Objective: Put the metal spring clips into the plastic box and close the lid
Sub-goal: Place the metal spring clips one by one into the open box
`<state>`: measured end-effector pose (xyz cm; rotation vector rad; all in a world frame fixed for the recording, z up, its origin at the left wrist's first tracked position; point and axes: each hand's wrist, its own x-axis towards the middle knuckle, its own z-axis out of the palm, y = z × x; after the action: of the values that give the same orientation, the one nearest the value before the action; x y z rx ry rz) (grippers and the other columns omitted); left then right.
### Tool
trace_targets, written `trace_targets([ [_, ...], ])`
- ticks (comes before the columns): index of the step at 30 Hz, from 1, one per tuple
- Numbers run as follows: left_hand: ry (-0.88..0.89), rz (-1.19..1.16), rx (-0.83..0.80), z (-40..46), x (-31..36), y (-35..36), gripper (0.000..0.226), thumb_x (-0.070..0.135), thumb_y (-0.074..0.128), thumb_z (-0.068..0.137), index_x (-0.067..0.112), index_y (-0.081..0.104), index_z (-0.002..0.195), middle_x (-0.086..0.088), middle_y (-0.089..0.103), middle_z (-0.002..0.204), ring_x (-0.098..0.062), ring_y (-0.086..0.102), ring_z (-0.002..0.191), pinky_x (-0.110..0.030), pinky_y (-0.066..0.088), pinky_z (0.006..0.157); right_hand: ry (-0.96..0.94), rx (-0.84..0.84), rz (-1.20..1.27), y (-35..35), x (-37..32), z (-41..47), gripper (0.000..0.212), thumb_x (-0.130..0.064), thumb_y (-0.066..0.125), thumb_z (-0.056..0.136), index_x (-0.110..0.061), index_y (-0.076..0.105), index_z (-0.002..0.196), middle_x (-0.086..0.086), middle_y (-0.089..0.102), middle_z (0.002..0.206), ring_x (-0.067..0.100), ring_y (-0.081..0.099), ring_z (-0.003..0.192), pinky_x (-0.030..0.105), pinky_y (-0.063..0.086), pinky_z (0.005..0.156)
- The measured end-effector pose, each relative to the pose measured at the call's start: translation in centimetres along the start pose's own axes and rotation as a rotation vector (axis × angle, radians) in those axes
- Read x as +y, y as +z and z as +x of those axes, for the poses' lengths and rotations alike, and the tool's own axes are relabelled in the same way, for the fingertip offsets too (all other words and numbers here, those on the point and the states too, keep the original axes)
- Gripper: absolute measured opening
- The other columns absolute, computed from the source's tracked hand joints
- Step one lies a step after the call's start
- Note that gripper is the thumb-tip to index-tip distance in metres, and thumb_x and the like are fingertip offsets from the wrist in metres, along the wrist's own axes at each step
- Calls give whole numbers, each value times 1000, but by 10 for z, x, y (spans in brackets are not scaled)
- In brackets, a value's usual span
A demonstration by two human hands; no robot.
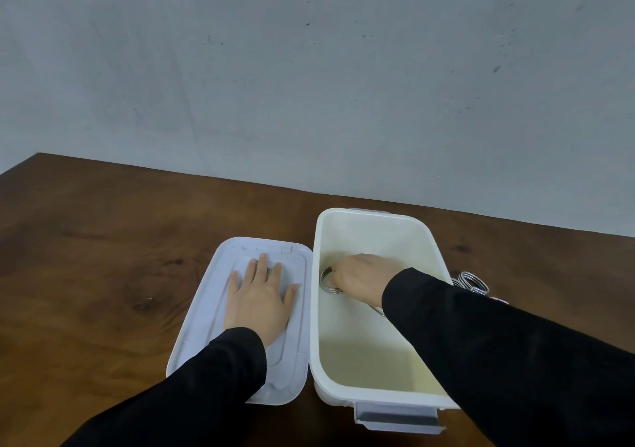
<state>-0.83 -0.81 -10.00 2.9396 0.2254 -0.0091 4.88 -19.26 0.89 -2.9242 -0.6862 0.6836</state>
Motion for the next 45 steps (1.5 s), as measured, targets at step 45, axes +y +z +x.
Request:
trace_targets([
  [45, 1, 12, 2, -2, 6, -6, 59, 55, 29, 98, 26, 32, 149, -5, 15, 166, -27, 12, 152, -54, 12, 122, 697, 440, 419, 37, 196, -40, 28, -24, 57, 101, 1, 70, 96, 17, 72, 89, 32, 66, 81, 35, 53, 71],
])
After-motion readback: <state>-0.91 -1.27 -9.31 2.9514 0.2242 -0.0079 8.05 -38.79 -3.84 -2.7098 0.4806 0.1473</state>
